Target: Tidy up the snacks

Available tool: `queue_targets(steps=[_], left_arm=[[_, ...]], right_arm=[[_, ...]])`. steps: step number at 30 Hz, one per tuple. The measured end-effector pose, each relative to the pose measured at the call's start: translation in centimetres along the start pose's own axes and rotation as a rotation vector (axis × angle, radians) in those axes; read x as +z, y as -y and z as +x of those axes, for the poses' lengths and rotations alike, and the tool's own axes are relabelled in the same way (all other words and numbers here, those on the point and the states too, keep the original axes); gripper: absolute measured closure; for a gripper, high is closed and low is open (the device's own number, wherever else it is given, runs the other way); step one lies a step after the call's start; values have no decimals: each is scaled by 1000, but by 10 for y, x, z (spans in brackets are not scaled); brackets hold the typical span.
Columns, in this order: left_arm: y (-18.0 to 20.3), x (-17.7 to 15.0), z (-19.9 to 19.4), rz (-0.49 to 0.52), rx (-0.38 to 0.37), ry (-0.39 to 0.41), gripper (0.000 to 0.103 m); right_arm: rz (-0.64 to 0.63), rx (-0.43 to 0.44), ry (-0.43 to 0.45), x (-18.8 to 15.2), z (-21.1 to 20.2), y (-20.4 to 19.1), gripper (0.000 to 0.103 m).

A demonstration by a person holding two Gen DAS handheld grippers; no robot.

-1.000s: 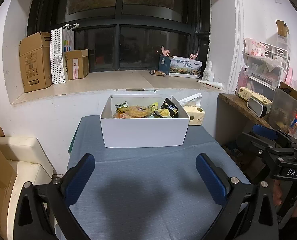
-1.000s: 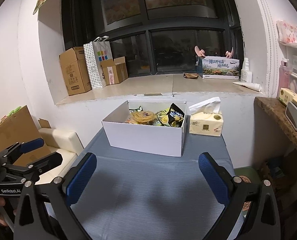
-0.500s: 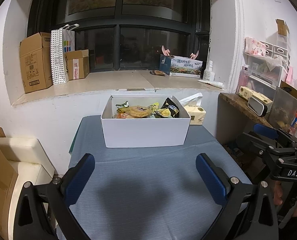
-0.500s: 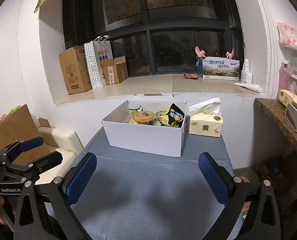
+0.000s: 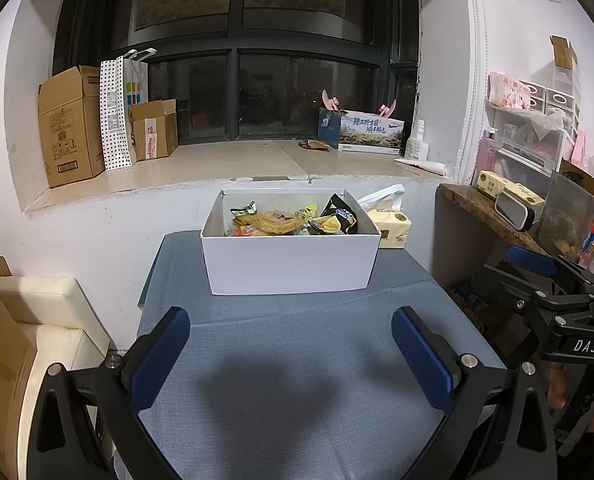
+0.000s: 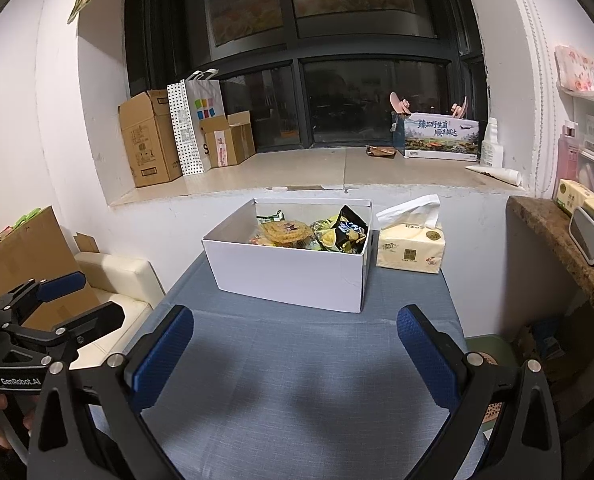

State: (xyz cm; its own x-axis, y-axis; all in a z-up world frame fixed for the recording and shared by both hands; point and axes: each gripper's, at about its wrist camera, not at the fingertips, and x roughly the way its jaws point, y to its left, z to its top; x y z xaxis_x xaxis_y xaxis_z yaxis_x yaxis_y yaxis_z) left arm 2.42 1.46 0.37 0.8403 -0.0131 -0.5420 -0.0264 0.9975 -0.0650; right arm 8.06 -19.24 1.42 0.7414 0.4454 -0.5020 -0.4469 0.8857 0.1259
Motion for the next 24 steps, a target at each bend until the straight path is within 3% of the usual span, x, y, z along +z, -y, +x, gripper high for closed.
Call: queue_targets(steps=[24], left_arm=[[1, -3, 1, 5, 0, -6, 0]], right_arm=[[-5, -1, -5, -1, 0, 2, 0]])
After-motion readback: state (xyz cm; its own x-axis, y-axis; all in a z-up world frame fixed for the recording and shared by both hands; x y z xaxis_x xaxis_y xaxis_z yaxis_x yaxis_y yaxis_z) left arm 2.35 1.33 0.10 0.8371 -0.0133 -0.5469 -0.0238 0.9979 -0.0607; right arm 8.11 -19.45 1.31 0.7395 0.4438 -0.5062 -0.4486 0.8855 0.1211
